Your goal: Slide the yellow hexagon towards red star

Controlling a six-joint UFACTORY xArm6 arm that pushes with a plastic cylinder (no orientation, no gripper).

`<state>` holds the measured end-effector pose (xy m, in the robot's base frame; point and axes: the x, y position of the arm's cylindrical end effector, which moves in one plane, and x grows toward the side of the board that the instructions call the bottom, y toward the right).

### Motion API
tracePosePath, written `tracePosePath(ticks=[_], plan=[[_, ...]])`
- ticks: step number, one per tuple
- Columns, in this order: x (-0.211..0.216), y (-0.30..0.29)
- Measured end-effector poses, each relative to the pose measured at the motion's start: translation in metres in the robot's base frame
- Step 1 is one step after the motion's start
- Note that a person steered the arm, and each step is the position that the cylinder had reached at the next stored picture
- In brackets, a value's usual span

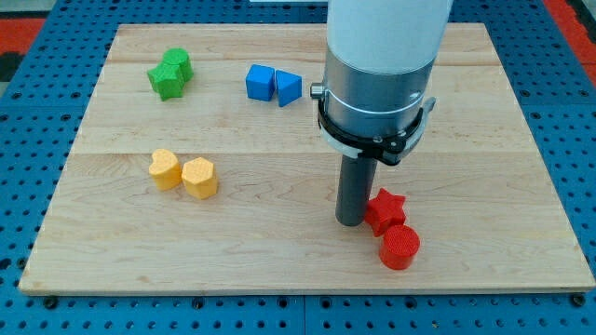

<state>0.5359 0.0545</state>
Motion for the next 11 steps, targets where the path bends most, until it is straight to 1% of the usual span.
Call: tracePosePath(ticks=[2,3,4,5,6,7,10,11], plan=[[-0.017,0.007],[-0.015,-0.026],[0.014,-0.069],[0.005,-0.148],[-0.036,-0.195],[-0.072,-0.150],[-0.128,-0.151],[-0.121,-0.082]])
